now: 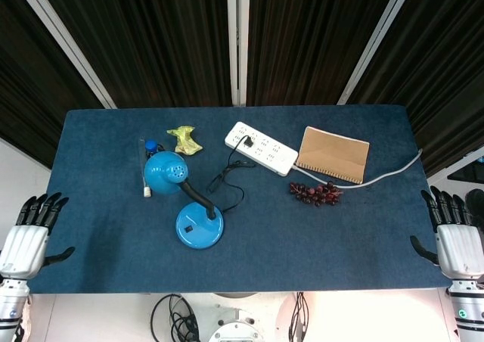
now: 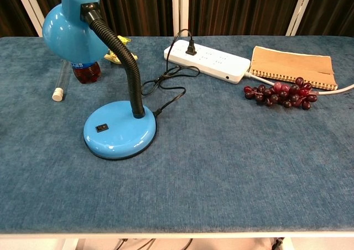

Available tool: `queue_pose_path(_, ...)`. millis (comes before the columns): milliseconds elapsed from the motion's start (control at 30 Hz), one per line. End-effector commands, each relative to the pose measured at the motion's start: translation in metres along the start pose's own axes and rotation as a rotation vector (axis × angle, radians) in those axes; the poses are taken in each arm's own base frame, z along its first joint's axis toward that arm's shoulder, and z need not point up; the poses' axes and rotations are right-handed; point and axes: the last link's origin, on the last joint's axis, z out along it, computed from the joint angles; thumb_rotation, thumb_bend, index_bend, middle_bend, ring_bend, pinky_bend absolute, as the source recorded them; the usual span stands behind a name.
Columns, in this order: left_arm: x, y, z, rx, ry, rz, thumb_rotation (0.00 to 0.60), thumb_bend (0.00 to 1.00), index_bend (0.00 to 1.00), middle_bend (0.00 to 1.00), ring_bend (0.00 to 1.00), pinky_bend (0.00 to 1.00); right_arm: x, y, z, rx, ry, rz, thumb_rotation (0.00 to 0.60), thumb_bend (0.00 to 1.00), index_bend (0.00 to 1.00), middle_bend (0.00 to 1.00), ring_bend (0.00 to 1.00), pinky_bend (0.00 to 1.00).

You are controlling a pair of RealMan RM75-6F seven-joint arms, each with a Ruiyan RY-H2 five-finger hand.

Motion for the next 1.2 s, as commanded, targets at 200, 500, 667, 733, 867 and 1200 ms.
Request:
queue_pose_path(200,-0.033,0.039,-0.001,-0.22,-0.067,0.079,0.6,0.17,0.14,0.5,0.46,0.5,0.001,0.001,0.0,0.006,-0.002,0.009,0.6,0.18,0.0,0.0,0.0,0.0)
queue_pose_path(500,-0.06,0.093,0.018,-0.383,-0.154,0.071,0.6,0.38,0.16,0.79,0.74,0.73,0.002,0.006,-0.001,-0.01,0.002,0.015,0.6,0.18,0.0,0.0,0.0,0.0)
queue_pose_path(667,-0.072,0.109,0.031,-0.418,-0.258,0.084,0.6,0.38,0.16,0.79,0.74,0.73,0.005,0.012,-0.001,-0.027,0.005,0.025,0.6,0.18,0.0,0.0,0.0,0.0)
queue_pose_path(733,-0.077,0.115,0.035,-0.43,-0.29,0.091,0.6,0.38,0.16,0.79,0.74,0.73,0.006,0.014,-0.001,-0.031,0.009,0.028,0.6,0.18,0.0,0.0,0.0,0.0)
queue_pose_path(867,-0.086,0.127,0.041,-0.435,-0.336,0.07,0.6,0.38,0.16,0.79,0.74,0.73,0.007,0.016,-0.001,-0.038,0.005,0.035,0.6,0.18,0.0,0.0,0.0,0.0)
queue_pose_path(1200,-0.097,0.142,0.049,-0.46,-0.324,0.084,0.6,0.38,0.13,0.79,0.74,0.73,0.007,0.02,-0.002,-0.045,-0.004,0.042,0.6,0.18,0.0,0.0,0.0,0.0)
